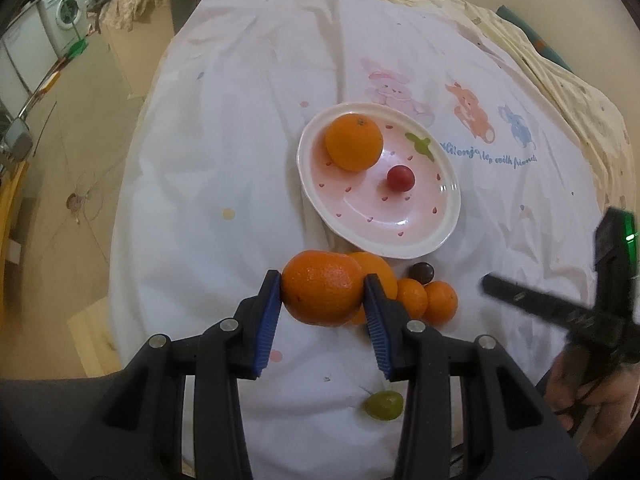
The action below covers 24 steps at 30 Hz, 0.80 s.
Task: Organize fruits
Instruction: 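Hold the tangerine in the left tool while the right tool grasps an orange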
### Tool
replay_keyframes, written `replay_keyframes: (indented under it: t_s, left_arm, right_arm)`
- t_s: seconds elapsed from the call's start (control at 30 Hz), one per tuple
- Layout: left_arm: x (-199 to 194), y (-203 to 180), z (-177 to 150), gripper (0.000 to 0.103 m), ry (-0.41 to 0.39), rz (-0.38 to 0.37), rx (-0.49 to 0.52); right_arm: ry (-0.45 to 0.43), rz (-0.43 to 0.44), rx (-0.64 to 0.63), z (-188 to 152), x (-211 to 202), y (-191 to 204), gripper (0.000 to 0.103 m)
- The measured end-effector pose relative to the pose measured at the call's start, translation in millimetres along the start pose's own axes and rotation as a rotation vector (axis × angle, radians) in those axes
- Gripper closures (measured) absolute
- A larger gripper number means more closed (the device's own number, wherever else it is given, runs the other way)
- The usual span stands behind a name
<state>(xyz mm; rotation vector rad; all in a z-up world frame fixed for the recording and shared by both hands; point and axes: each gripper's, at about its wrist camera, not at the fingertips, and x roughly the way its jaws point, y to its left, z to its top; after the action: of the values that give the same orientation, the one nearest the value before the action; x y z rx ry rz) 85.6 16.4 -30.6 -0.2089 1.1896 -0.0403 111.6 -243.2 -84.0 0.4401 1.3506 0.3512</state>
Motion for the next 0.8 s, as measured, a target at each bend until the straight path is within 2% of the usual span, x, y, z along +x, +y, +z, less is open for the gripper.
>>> replay_keyframes:
  t_s: [0.1,0.17,0.27,0.43,0.8]
  left_arm:
    - [-0.2,0.5,0.1,0.066,0.004,-0.010,-0.007]
    - [-0.8,1.7,0.6,0.066,0.003,-0.017,-0.015]
    - [-0.8,3.8,0.6,0.066,0.009,-0.026,-0.026]
    - [-0.8,2.7,0.3,0.066,0.012,-0.030,-0.025]
    - [3.6,0.7,-1.2,0.066,0.011,0.002,-0.010]
  right_arm:
    - [0.067,-0.049,-0.062,-2.9,18.9,8.7,0.034]
    - [0.121,-0.125,-0.152,-7.6,33.4,19.2,0.034]
    - [0.140,-0.178,-0.250,-14.6,43.2,32.3,0.037]
    - [0.151,-0.207,-0.327,-17.5,50.9,40.8,0.046]
    - [0.112,-0.224,-0.403,-13.6,52.6,45.7,0.049]
